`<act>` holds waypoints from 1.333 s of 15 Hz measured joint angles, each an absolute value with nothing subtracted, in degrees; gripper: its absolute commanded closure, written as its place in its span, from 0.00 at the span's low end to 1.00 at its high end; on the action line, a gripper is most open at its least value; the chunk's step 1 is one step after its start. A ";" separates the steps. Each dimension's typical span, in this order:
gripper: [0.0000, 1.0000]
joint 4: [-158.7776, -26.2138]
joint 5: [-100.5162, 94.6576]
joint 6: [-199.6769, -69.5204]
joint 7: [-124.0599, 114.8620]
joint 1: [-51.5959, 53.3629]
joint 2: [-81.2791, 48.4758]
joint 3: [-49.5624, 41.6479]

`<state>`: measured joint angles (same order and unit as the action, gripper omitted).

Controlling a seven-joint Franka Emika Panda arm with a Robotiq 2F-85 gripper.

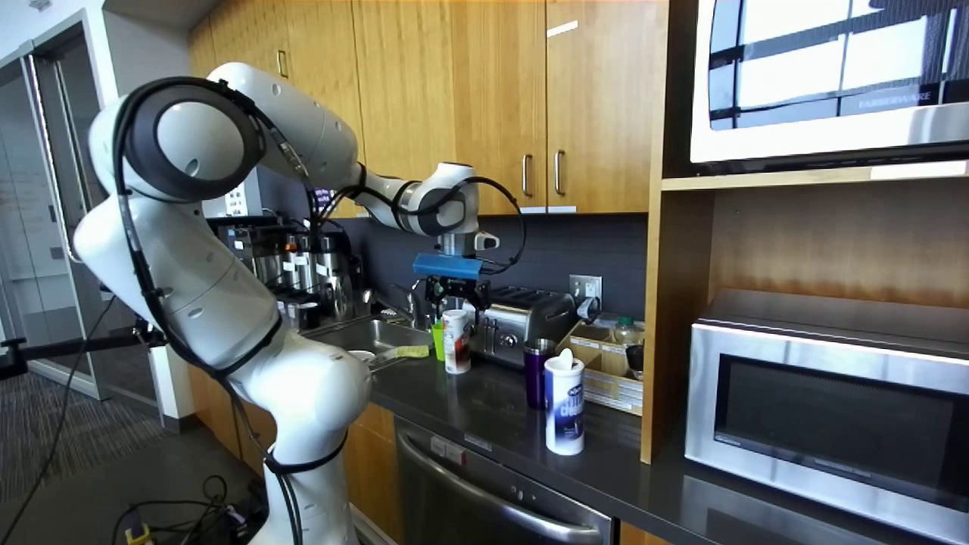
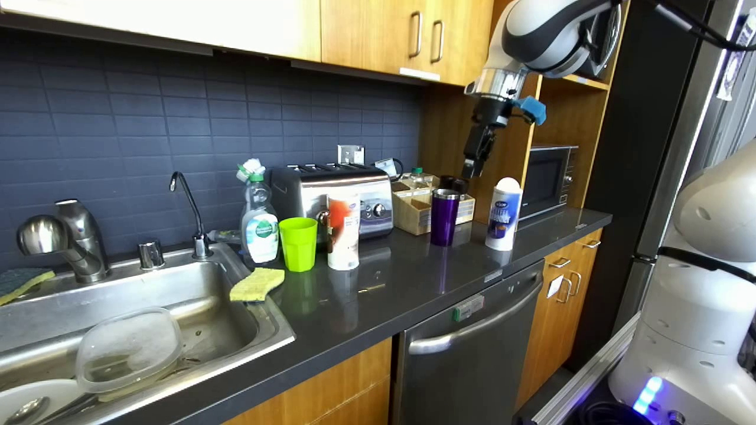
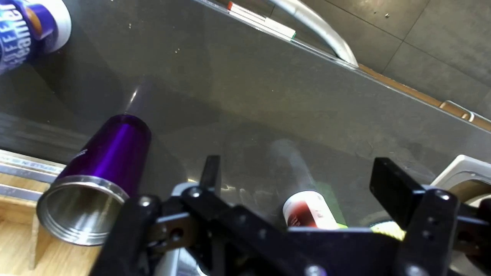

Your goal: Put the white can into the wooden box

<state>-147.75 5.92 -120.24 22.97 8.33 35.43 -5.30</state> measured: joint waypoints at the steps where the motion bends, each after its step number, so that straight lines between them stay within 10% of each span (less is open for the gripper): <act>1: 0.00 -147.74 5.92 -121.08 22.97 8.86 34.64 -4.96; 20: 0.00 -133.96 13.56 -125.94 29.68 12.28 16.09 -2.50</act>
<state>-133.96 13.56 -125.94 29.68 12.28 16.09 -2.50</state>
